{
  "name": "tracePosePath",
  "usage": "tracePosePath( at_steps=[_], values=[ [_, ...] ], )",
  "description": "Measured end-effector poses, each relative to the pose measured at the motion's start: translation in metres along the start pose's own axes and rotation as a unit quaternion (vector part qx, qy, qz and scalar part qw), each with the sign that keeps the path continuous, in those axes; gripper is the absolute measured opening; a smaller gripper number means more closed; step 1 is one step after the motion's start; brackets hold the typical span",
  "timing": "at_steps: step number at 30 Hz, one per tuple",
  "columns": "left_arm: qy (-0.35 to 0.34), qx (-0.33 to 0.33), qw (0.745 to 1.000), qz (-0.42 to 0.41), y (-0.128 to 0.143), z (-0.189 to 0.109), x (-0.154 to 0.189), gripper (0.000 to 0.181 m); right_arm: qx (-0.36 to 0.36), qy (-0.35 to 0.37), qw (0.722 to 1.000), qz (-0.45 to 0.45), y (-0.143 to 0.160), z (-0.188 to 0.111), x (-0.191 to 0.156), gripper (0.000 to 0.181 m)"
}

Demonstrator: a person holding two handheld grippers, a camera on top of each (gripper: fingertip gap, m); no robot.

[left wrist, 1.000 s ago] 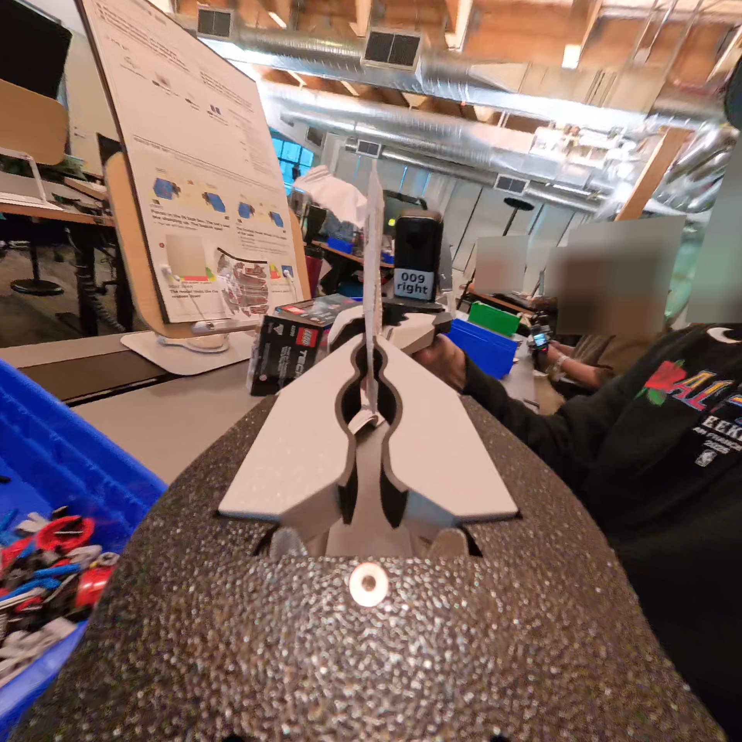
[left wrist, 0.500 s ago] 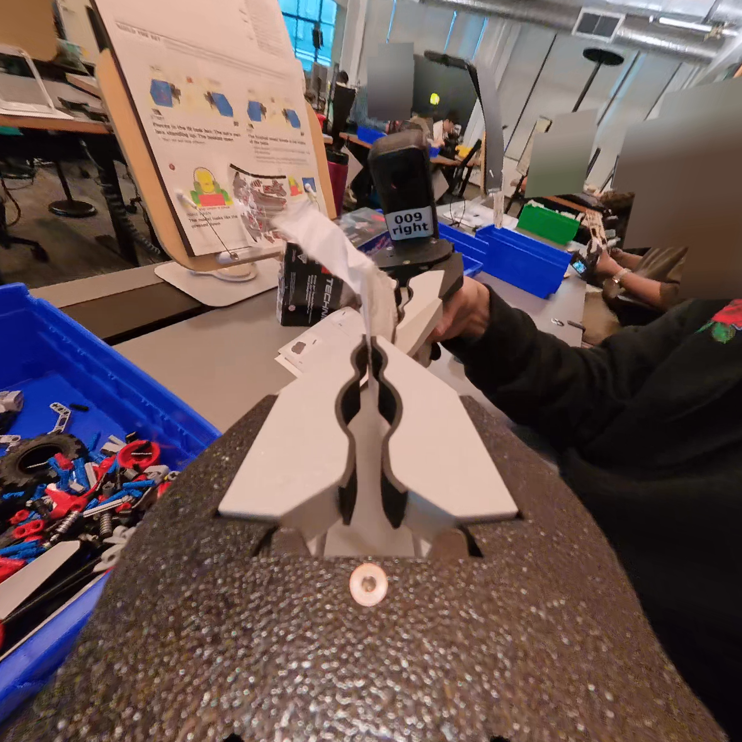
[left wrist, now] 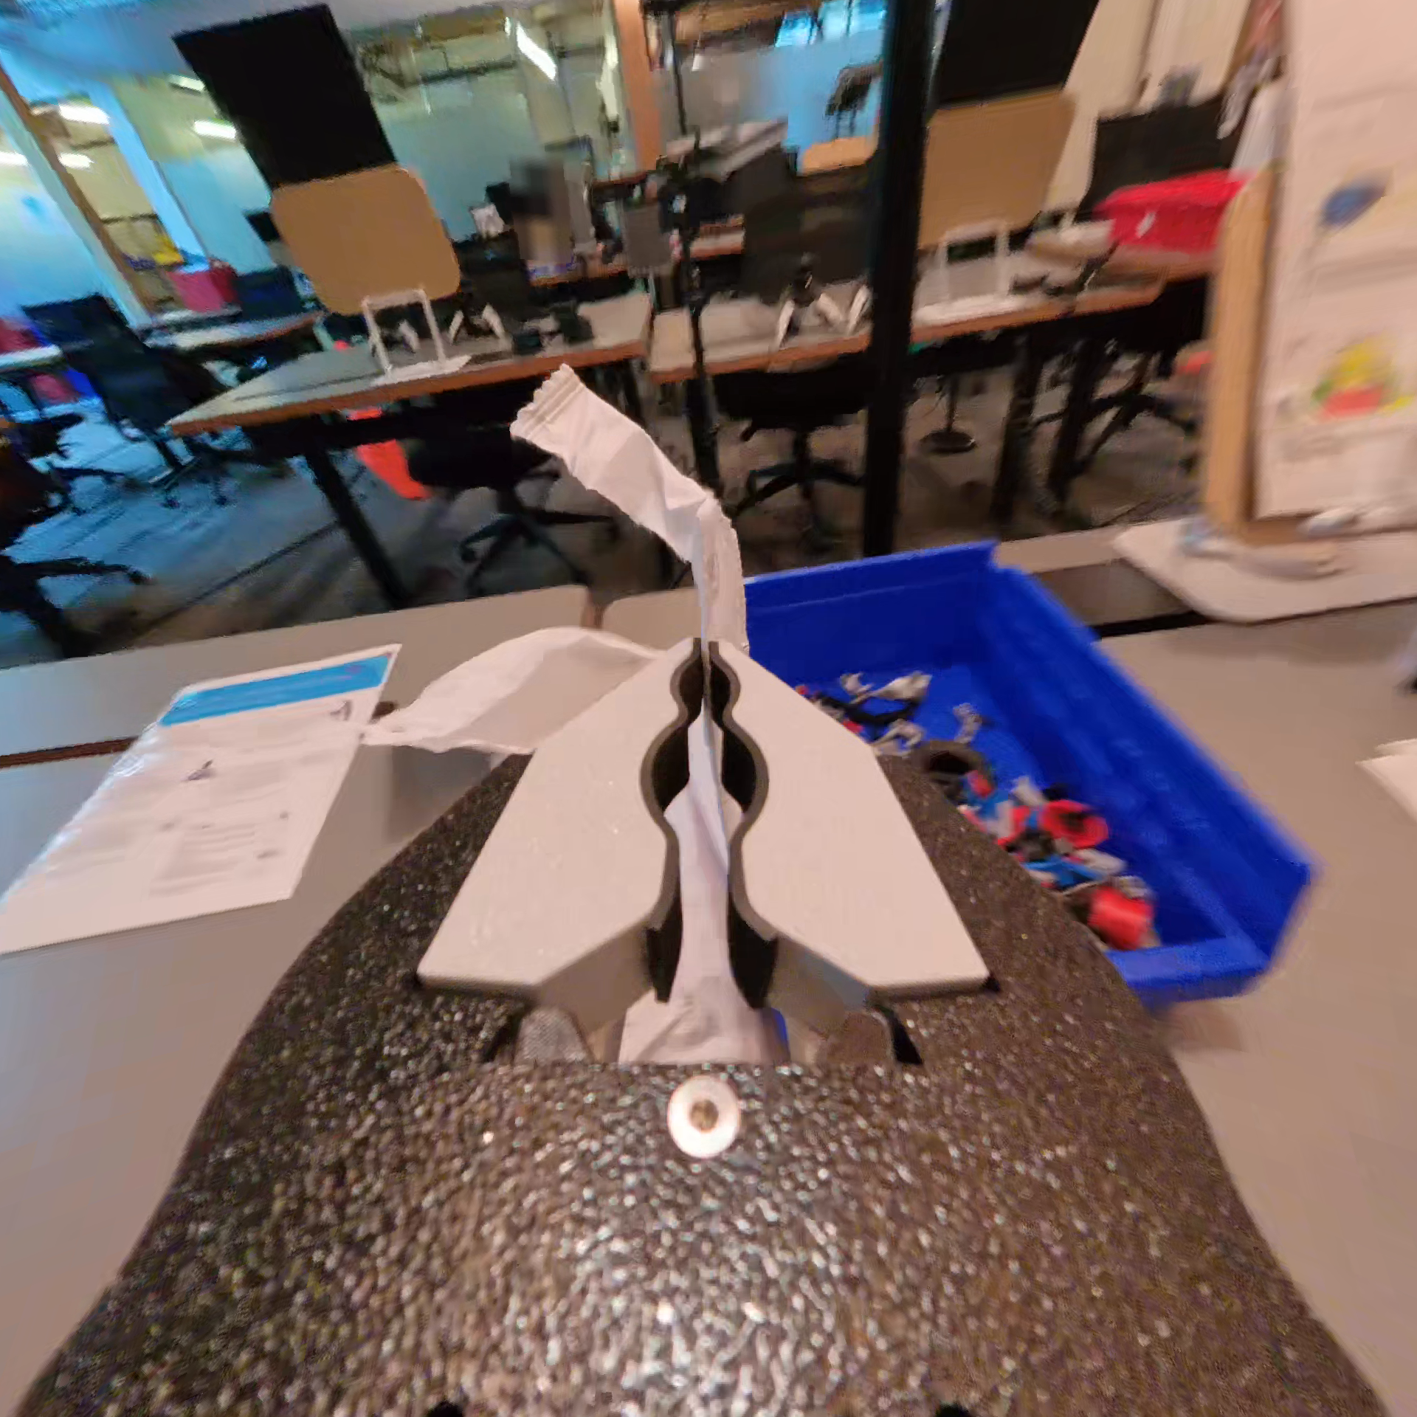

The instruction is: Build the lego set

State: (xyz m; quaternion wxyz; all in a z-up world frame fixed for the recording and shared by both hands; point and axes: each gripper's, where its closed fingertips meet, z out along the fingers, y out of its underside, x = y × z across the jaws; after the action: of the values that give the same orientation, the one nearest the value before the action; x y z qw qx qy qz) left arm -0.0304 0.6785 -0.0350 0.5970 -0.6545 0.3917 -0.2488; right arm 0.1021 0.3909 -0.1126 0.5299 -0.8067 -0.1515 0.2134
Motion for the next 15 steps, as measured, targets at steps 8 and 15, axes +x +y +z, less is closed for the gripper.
tracePosePath(
  at_steps=[8,15],
  values=[
    [0.054,-0.079,0.993,-0.076,0.061,0.067,-0.024,0.003,-0.022,0.16,0.985,-0.058,0.048,-0.102,0.01,0.033],
    [0.088,-0.17,0.976,-0.103,0.093,0.077,-0.031,0.045,-0.085,0.28,0.955,-0.055,0.132,-0.206,0.019,0.038]
  ],
)
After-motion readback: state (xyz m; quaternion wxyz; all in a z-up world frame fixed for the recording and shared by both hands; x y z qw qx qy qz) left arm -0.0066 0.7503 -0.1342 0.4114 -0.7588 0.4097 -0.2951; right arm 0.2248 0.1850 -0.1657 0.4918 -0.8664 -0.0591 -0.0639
